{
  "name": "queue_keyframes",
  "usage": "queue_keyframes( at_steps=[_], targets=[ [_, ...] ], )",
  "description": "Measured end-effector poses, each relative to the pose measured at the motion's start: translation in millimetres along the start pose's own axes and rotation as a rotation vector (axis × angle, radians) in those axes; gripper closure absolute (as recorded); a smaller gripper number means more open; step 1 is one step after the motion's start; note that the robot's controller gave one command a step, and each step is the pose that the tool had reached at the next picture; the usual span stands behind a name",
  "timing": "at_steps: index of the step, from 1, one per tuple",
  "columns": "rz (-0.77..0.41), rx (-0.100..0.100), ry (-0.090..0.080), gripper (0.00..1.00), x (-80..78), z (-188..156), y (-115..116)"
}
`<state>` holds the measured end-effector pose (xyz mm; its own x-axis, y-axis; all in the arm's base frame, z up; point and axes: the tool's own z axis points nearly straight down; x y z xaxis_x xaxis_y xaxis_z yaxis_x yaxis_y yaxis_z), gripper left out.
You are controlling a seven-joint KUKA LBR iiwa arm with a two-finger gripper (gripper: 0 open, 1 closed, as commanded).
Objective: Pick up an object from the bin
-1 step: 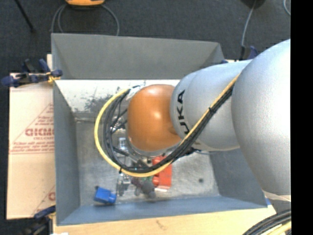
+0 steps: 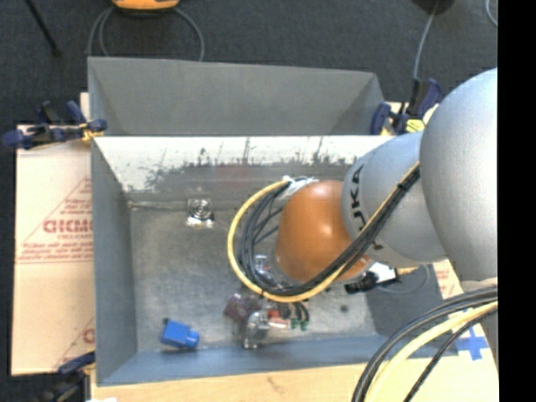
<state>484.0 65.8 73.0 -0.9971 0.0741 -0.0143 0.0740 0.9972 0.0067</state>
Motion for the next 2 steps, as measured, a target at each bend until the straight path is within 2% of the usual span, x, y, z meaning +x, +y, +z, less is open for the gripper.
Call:
queue_keyframes(
  at_steps=[1,2],
  targets=[
    [0.059,0.005,0.01,0.0,8.0,-28.2,11.0],
    [0.162,0.005,0.009,0.0,1.4,-27.0,19.1]
  ],
)
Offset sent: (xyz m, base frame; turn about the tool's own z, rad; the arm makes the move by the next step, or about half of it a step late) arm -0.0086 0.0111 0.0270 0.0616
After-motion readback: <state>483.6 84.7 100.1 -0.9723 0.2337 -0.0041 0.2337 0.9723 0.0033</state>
